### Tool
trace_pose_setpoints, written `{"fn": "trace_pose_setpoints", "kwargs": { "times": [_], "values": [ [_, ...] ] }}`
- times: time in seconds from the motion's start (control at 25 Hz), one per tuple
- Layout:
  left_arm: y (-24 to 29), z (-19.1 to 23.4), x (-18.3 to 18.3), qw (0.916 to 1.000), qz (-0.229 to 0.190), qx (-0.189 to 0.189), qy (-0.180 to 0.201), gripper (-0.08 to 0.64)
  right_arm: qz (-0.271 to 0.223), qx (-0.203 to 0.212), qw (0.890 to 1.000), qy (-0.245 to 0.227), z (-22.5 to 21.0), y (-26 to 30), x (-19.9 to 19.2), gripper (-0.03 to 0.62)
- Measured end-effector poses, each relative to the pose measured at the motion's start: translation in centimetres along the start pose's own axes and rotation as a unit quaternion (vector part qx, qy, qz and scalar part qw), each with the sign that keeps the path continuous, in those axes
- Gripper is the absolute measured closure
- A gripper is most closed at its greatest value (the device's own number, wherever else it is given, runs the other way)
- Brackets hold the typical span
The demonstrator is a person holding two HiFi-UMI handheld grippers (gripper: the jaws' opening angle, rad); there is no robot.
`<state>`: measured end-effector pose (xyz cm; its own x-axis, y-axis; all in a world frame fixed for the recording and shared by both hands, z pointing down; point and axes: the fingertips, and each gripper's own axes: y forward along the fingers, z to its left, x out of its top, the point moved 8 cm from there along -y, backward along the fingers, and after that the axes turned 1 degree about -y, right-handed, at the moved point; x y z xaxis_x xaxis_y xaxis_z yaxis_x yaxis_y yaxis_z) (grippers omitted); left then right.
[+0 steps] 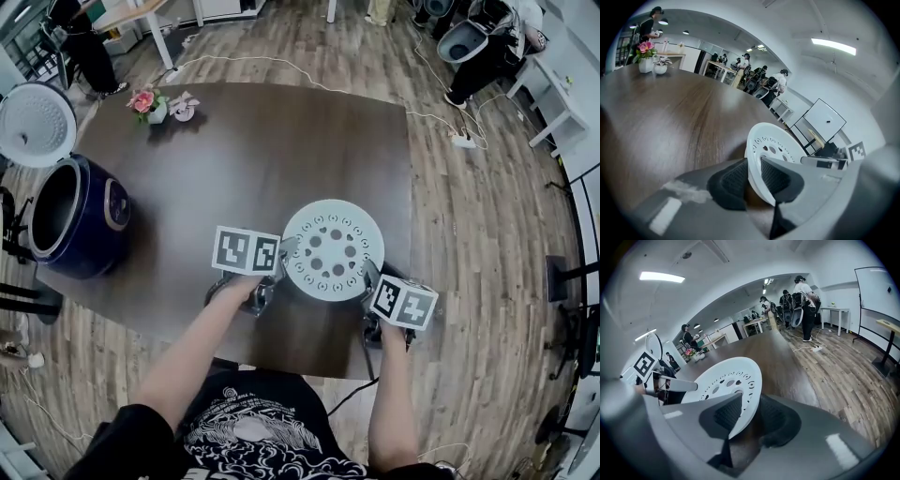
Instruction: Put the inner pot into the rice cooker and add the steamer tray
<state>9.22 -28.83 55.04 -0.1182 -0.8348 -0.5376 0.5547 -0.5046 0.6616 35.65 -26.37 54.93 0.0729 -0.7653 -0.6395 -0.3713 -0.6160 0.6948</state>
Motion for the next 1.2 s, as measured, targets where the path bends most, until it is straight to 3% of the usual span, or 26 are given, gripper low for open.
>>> {"fn": "trace_pose_setpoints", "kwargs": {
  "times": [0.28, 0.8, 1.2],
  "values": [
    [-1.2, 0.2, 0.2, 0.9999, -0.016, 0.002, 0.001, 0.468, -0.006, -0.004, 1.0, -0.005, 1.0, -0.2, 0.6, 0.486],
    [-7.4, 3.1, 1.9, 0.9952, -0.092, 0.027, -0.02, 0.474, -0.024, 0.041, 0.997, -0.055, 7.1, 1.0, 3.9, 0.492],
    [-14.7, 6.7, 3.6, 0.9827, -0.168, 0.07, -0.034, 0.474, -0.041, 0.097, 0.987, -0.122, 15.0, 3.0, 7.7, 0.495]
  ]
}}
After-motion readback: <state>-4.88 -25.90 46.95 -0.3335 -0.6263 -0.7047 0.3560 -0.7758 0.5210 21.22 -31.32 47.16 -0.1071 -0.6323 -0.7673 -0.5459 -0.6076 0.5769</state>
